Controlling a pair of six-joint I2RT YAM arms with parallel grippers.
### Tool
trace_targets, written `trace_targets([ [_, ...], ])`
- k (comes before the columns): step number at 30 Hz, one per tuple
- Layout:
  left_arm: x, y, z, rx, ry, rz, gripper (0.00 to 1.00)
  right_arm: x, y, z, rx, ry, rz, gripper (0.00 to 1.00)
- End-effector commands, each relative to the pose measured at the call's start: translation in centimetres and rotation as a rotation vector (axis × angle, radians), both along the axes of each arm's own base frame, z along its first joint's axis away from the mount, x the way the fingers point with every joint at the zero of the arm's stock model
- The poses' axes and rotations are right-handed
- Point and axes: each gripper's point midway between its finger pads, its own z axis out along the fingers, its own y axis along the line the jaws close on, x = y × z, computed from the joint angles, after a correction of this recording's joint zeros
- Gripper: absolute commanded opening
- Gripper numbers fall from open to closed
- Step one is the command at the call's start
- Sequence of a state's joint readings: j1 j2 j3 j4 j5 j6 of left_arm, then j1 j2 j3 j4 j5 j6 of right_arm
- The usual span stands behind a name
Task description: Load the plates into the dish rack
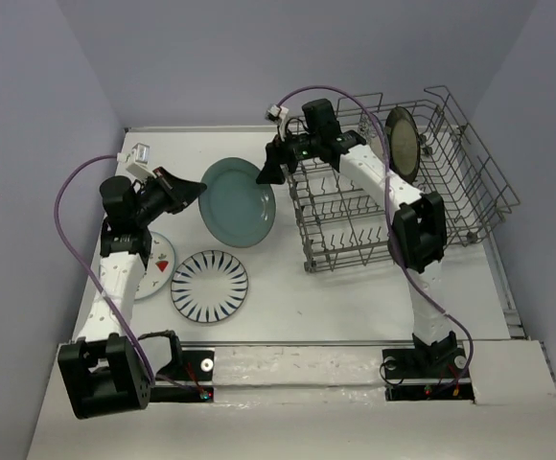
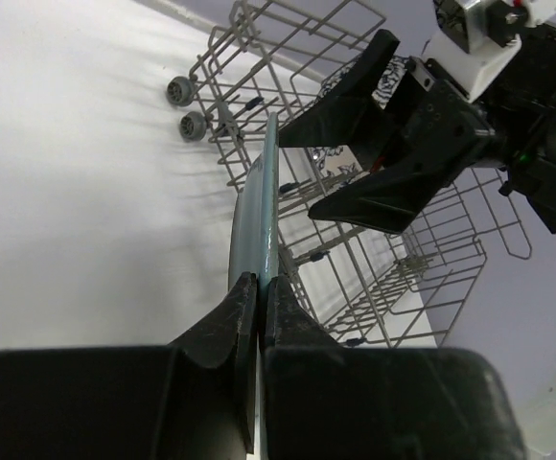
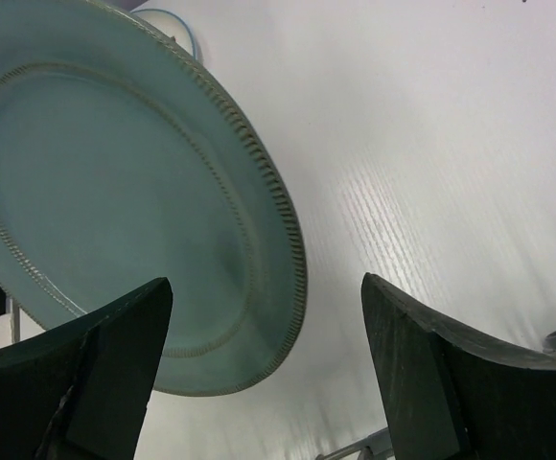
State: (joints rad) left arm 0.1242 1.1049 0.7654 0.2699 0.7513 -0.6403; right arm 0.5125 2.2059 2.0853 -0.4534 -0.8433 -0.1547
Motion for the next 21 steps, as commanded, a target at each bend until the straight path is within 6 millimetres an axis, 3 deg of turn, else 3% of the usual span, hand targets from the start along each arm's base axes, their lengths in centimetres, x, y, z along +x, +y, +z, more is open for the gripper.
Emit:
trace_targets([
  [1,-2.4,-1.2,8.2,-0.009,-0.232,-0.065,0.06,0.5,0.3,4.3,0.025,-0.136,0.001,0.87],
  [5,-3.7,-1.9,10.0,-0.015,-0.275,-0.1,0.06,-0.3,0.1,5.2,0.038,-0.139,0.021,0.88],
  [14,-7.2,-3.8,14.6,-0.063,-0.389,-0.202,0.06,-6.9,-0.3,6.1,0.144,-0.016,0.256,0.85],
  [16,-7.7,-4.1,15.1,-0.066,-0.403,-0.216,0.06,-8.5,-0.6,7.1,0.179,-0.008,0.316,0.78],
  [18,-8.0,-4.2,15.4,-0.066,-0.414,-0.22,0.06,-10.0,-1.1,8.7,0.212,-0.024,0.357,0.63],
  [20,-8.2,-4.3,15.4,-0.066,-0.419,-0.221,0.06,-11.9,-1.8,9.1,0.237,0.005,0.398,0.45],
  [21,-8.3,-4.3,15.4,-0.067,-0.421,-0.22,0.06,-12.2,-1.9,10.4,0.256,-0.042,0.41,0.41],
])
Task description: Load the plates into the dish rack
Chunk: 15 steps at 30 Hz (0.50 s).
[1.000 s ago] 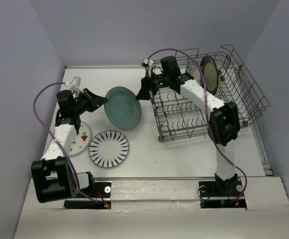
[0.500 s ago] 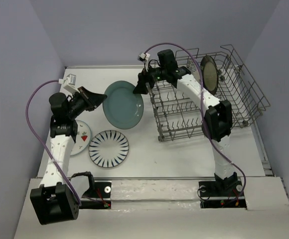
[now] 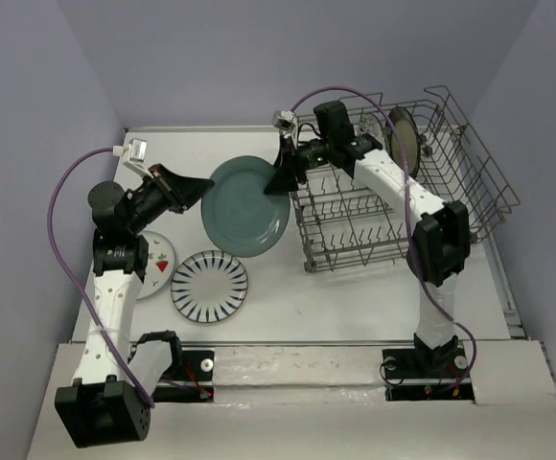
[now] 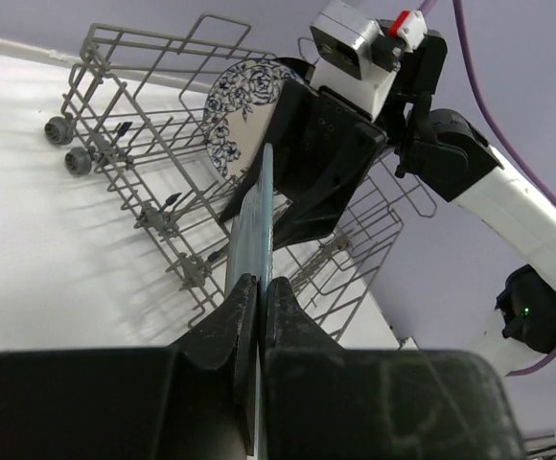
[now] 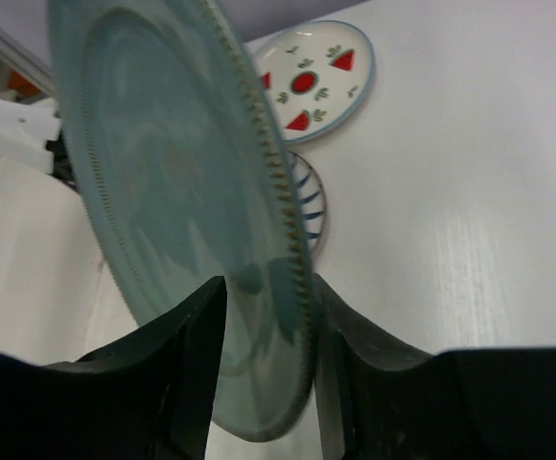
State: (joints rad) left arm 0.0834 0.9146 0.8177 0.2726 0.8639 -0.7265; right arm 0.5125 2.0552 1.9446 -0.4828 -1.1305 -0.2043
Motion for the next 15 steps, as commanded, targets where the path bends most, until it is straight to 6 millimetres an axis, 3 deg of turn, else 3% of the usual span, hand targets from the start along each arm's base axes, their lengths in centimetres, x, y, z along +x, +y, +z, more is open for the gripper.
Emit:
trace_targets([
  [1,-2.9,-1.1,7.2,-0.027,-0.23,-0.069,0.06,-5.5,-1.2,5.3,0.134,-0.035,0.147,0.3],
  [3,-3.0,-1.2,7.1,-0.034,-0.233,-0.073,0.06,-6.5,-1.7,7.1,0.176,-0.1,0.15,0.18],
  [4,-3.1,-1.2,7.2,-0.035,-0.24,-0.075,0.06,-6.7,-1.8,6.9,0.192,-0.101,0.142,0.09],
  [5,-3.1,-1.2,7.0,-0.037,-0.235,-0.077,0.06,-7.2,-2.0,7.4,0.197,-0.062,0.129,0.07],
  [6,-3.1,-1.2,6.9,-0.038,-0.235,-0.079,0.06,-7.9,-2.4,8.6,0.216,-0.082,0.117,0.07],
  [7,-3.1,-1.2,6.9,-0.038,-0.236,-0.079,0.06,-7.7,-2.3,8.0,0.214,-0.069,0.099,0.07],
  [11,-3.2,-1.2,6.4,-0.042,-0.237,-0.075,0.06,-8.8,-3.3,10.6,0.271,-0.091,0.005,0.07],
  [15,-2.7,-1.2,5.7,-0.06,-0.22,-0.068,0.06,-8.4,-4.2,11.3,0.302,-0.066,-0.129,0.07],
])
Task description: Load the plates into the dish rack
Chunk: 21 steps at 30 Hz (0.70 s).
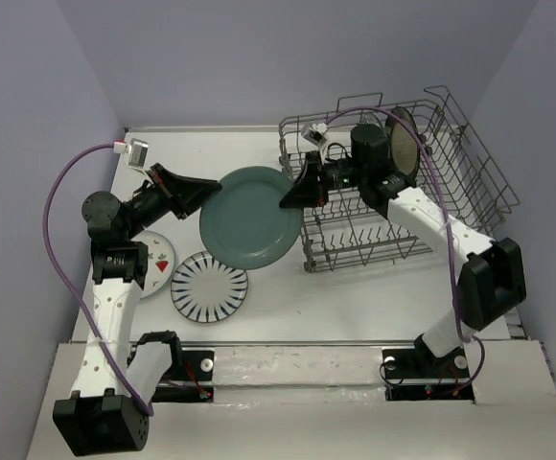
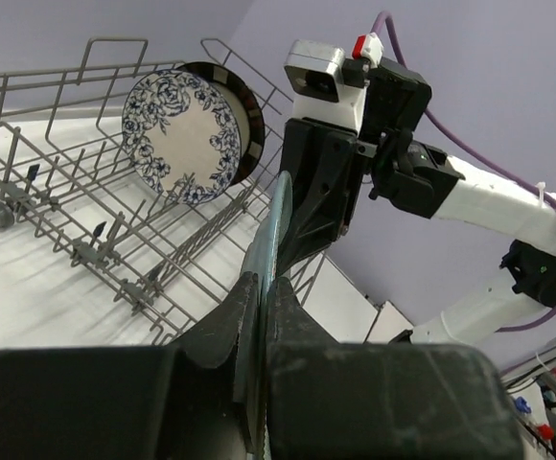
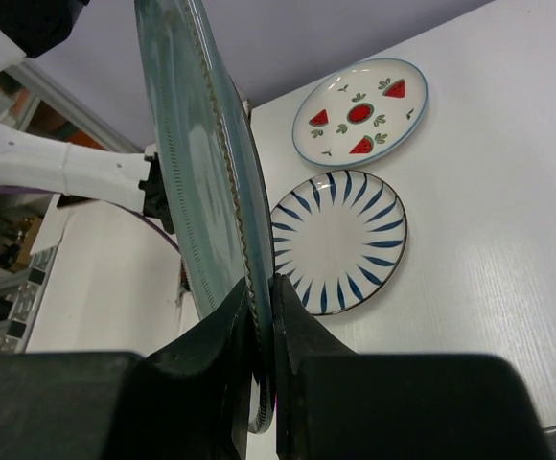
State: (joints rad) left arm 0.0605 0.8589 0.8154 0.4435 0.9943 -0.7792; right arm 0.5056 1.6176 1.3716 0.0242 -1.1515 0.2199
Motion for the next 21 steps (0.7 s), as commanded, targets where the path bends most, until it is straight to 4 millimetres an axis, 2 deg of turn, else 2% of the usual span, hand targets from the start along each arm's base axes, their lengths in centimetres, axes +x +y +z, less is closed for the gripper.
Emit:
trace_targets([
  [1,1.1,1.0,1.6,-0.075,-0.027,0.085,0.06,0.7,-0.8,6.7,0.155,-0.133,-0.155,0.07],
  [3,1.4,1.2,1.8,-0.079,-0.033,0.102,0.26,1.7,-1.8,7.2,0.161,-0.114,-0.241,0.07],
  [5,1.3,1.2,2.3,-0.077,-0.046,0.102,0.55,3.3,-3.5,7.3,0.163,-0.077,-0.328,0.07],
  [6,1.2,1.1,2.9,-0.074,-0.058,0.092,0.74,3.9,-4.3,7.5,0.169,-0.07,-0.372,0.07],
  [7,1.1,1.0,3.3,-0.074,-0.066,0.089,0.8,4.5,-5.1,7.0,0.164,-0.036,-0.404,0.07],
  [9,0.9,1.1,4.3,-0.077,-0.091,0.096,0.95,5.9,-7.2,7.3,0.173,-0.025,-0.477,0.07],
  [10,0.8,1.2,4.6,-0.079,-0.102,0.102,0.99,6.1,-7.9,7.3,0.174,-0.023,-0.497,0.07],
  [12,0.5,1.3,5.1,-0.08,-0.124,0.12,0.99,7.0,-9.6,7.7,0.177,-0.038,-0.557,0.07],
  [14,0.7,1.6,4.6,-0.059,-0.122,0.146,0.99,7.6,-11.1,8.6,0.185,-0.072,-0.62,0.07],
  [15,0.8,1.8,4.0,-0.032,-0.126,0.169,0.99,8.9,-12.6,8.7,0.169,-0.097,-0.699,0.07],
  [17,0.6,1.8,2.8,-0.001,-0.1,0.175,0.99,10.0,-14.2,9.2,0.119,-0.119,-0.805,0.07],
  [18,0.6,1.7,2.2,0.012,-0.09,0.181,0.99,11.8,-16.1,9.4,0.094,-0.139,-0.933,0.07],
  [20,0.7,1.5,1.1,0.059,-0.097,0.202,0.99,13.1,-18.2,9.7,0.032,-0.207,-1.059,0.07],
  [21,0.4,0.9,-0.2,0.069,-0.068,0.194,0.99,13.8,-19.8,9.6,-0.005,-0.204,-1.163,0.07],
])
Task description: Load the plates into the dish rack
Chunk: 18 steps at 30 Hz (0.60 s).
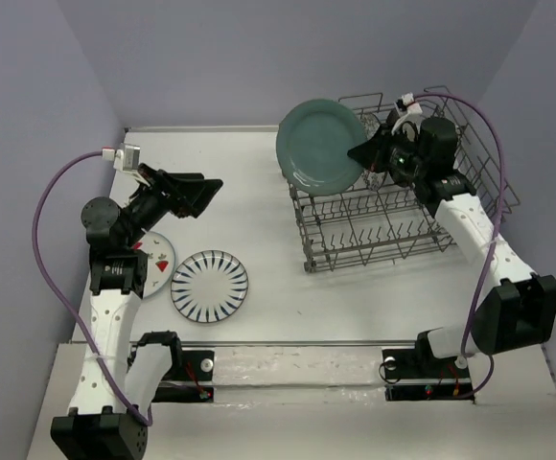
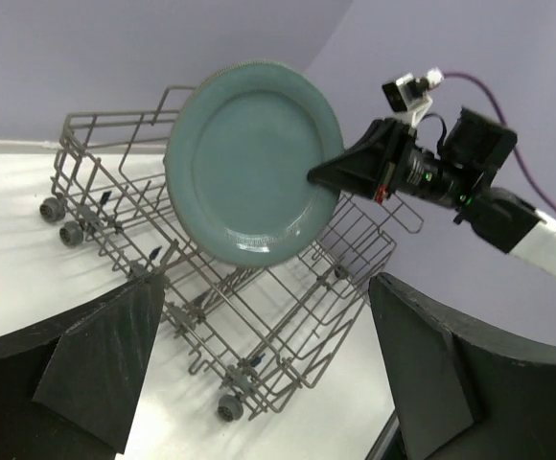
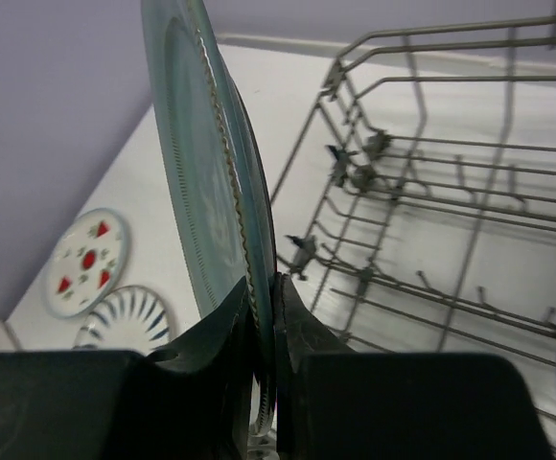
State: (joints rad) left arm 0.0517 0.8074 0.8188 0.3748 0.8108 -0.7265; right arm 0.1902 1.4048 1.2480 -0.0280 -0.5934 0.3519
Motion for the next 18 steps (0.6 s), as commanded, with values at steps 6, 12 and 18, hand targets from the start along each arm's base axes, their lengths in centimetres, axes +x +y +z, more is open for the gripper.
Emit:
trace_targets([
  [6,-1.9,-2.3,-6.6,0.21,0.029,0.01,0.99,2.5,-10.0,8.5,-0.214,-0.269,-0.558,0.07],
  [12,-1.7,-2.6,-10.4,0.287,0.07,0.015,0.99,4.2,-12.5,8.2,-0.305,-0.272,-0.689,0.07],
  [18,-2.0,-2.6,-10.8,0.303,0.069,0.008,0.99,5.6,-13.3,8.5,-0.358,-0.286,-0.729,0.07],
])
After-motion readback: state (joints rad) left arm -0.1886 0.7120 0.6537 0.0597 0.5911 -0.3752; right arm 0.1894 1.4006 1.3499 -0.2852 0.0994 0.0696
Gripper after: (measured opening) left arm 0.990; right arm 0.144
